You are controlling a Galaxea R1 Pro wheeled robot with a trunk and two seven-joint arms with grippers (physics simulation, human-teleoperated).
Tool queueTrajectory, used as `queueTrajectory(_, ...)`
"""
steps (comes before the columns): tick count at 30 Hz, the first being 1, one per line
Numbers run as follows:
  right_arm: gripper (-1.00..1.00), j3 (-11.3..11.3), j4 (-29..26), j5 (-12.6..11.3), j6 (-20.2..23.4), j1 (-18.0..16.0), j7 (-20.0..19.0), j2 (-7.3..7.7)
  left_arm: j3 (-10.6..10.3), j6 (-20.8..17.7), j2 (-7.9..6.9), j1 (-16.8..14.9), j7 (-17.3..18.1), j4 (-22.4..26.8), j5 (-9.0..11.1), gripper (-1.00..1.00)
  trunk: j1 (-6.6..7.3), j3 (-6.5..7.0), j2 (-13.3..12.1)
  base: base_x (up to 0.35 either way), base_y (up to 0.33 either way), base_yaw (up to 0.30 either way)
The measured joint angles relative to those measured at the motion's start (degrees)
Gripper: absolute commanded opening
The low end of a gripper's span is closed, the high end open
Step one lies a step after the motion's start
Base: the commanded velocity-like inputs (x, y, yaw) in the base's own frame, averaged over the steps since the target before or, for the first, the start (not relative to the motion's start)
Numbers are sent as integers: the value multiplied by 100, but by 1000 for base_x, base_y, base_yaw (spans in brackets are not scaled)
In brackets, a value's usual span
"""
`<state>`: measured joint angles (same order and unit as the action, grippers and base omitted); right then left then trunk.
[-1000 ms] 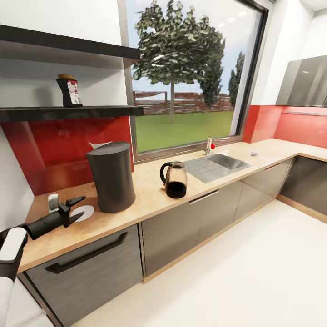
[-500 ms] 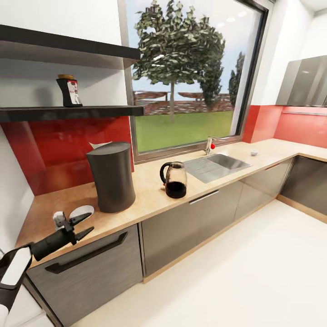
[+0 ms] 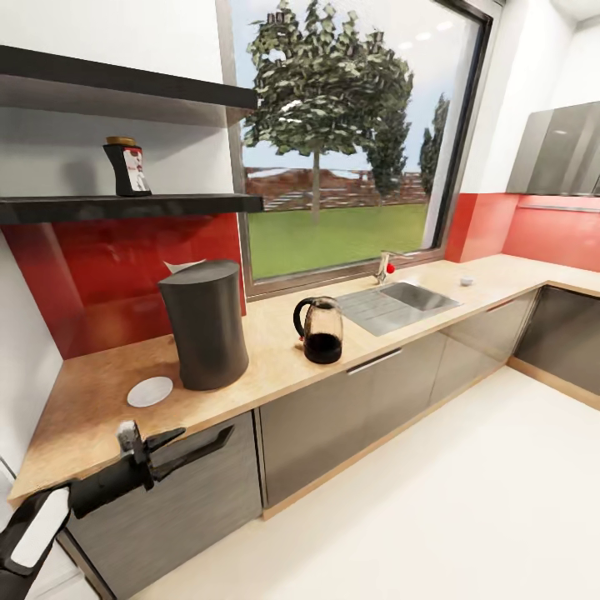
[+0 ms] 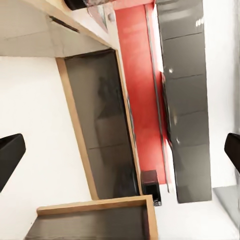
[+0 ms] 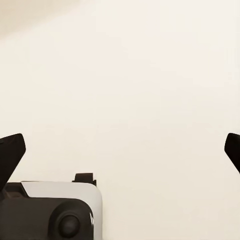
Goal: Set up a coffee station on the kitchen countertop: keep the coffee maker on the countertop, move the bottle of coffee from the kitchen shelf to the counter next to the coffee maker, place a paper coffee filter on top of the coffee maker, put the saucer next to the coffee maker with the coffee cup on the saucer, and place the electric kettle next to the coffee maker.
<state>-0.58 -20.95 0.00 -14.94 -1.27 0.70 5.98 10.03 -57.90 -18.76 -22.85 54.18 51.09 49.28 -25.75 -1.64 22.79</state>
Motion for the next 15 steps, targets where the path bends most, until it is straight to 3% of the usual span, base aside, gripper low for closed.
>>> queueTrajectory(4,100,1,0,0,4,0,-2,0,-342,49,17,237,8,-46,-45,100,0,0,0,0,0,0)
queueTrajectory(8,100,1,0,0,3,0,-3,-1,-869,320,90,420,-62,-320,-267,100,0,0,0,0,0,0)
queueTrajectory(11,100,4,0,0,2,0,-5,-3,-1254,1187,184,479,-81,-970,-620,100,0,0,0,0,0,0)
queueTrajectory(12,100,8,0,0,1,0,-4,-4,-1408,2120,284,499,-97,-1610,-753,100,0,1,1,0,0,0)
queueTrajectory(13,100,7,0,0,2,0,-5,-4,-1435,2369,311,513,-99,-2299,-873,100,0,-2,-2,0,0,0)
queueTrajectory(15,100,7,0,0,2,0,-5,-5,-1478,2708,331,506,-107,-2668,-1002,100,0,0,0,0,0,0)
